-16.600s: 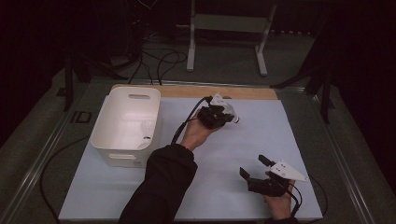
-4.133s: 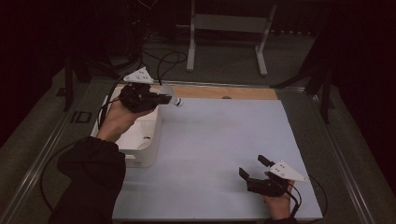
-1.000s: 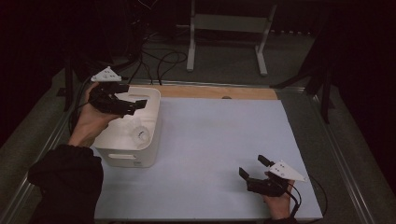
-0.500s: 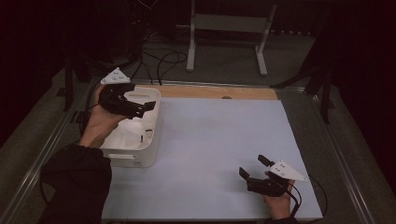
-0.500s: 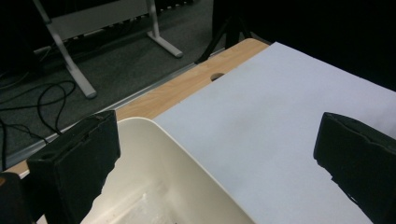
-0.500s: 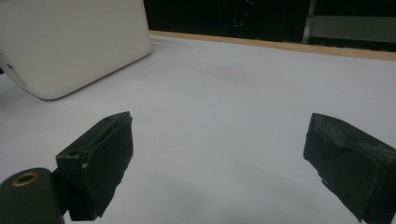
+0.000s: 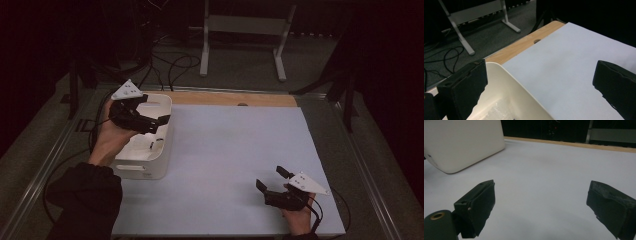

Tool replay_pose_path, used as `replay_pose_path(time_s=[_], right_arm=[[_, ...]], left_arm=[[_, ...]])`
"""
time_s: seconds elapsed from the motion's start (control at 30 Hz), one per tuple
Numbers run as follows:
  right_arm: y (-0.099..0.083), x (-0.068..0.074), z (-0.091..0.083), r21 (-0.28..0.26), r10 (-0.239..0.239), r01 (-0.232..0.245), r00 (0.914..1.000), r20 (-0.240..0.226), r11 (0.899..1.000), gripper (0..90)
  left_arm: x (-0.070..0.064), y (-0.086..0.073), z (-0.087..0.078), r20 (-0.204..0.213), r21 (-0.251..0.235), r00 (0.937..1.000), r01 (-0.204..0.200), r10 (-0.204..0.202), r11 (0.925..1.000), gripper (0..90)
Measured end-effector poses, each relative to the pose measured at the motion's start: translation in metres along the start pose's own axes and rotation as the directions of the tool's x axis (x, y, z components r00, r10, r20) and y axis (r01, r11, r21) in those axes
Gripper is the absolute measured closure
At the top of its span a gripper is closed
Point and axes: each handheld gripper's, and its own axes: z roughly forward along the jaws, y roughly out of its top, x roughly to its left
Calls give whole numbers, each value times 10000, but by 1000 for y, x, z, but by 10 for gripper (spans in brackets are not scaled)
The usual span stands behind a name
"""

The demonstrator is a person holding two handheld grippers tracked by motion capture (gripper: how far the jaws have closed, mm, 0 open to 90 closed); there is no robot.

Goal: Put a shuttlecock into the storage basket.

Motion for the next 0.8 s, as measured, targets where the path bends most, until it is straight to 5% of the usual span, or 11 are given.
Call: replay_pose_path(time_s=[0.8], right_arm=[[0, 0, 0, -10, -4, 4, 10000, -19, 10000, 81]], left_arm=[[-27, -46, -7, 179, -229, 9997, 170, -166, 9996, 6]])
